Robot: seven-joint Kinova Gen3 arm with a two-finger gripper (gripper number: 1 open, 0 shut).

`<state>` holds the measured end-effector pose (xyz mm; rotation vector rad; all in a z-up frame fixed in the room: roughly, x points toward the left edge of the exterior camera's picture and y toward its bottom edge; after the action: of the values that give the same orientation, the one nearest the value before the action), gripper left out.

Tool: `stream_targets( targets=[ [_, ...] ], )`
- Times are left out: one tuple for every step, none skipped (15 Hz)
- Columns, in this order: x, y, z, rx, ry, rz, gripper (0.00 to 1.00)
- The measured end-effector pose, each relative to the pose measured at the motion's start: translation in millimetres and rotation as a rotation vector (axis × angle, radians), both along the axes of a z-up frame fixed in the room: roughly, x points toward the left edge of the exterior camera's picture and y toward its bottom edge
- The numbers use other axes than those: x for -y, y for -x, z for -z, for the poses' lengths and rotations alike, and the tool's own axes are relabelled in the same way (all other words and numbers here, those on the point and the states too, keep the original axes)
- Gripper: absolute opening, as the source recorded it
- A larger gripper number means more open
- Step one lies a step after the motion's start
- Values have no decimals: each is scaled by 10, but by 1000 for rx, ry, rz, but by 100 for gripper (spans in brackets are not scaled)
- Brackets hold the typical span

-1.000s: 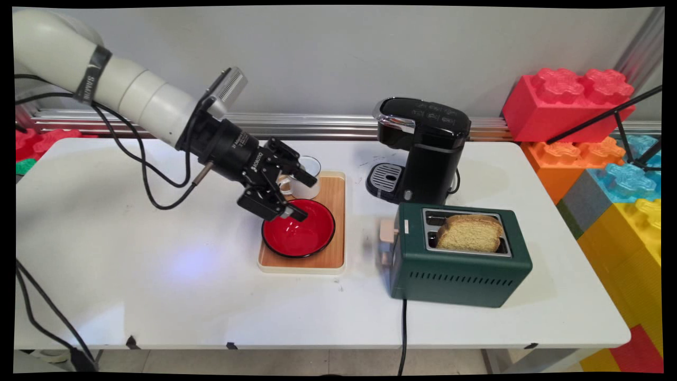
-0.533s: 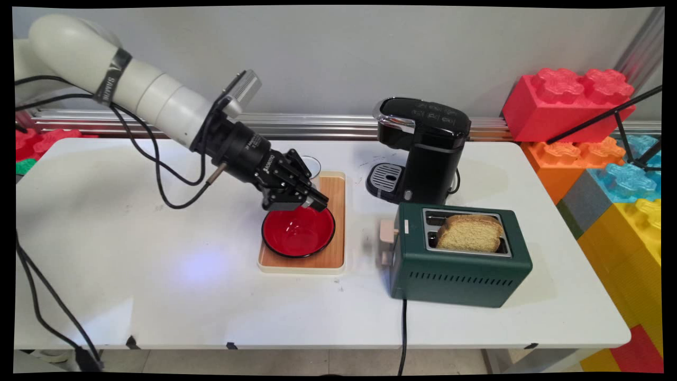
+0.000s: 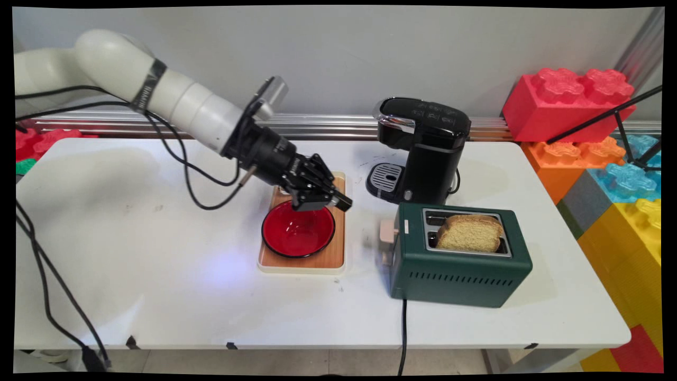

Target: Press the toaster switch

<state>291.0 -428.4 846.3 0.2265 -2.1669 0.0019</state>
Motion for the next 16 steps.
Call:
stream_targets(
  targets=[
    [22,43,28,-4,-2,-1,0],
    [44,92,57,-9,-4,-1,0],
    [71,158,98,-15,-7,0,0],
    [96,229,145,-21,-9,1,0],
    [111,274,171,-25,-10,2,0],
    [121,308,193,-28,-10,3,0],
    [136,364,228,-32,-12,5,0],
    [147,406,258,-35,-13,5,0],
    [157,451,289,-39,-14,6,0],
    [165,487,315,-41,-15,6,0],
    [170,508,330,-42,-15,6,0],
    [178,540,354,-44,-16,6,0],
    [186,576,381,-46,-17,6,0],
    [191,599,402,-47,-19,7,0],
    [190,618,419,-47,-21,10,0],
    [190,630,430,-48,-23,13,0]
  ],
)
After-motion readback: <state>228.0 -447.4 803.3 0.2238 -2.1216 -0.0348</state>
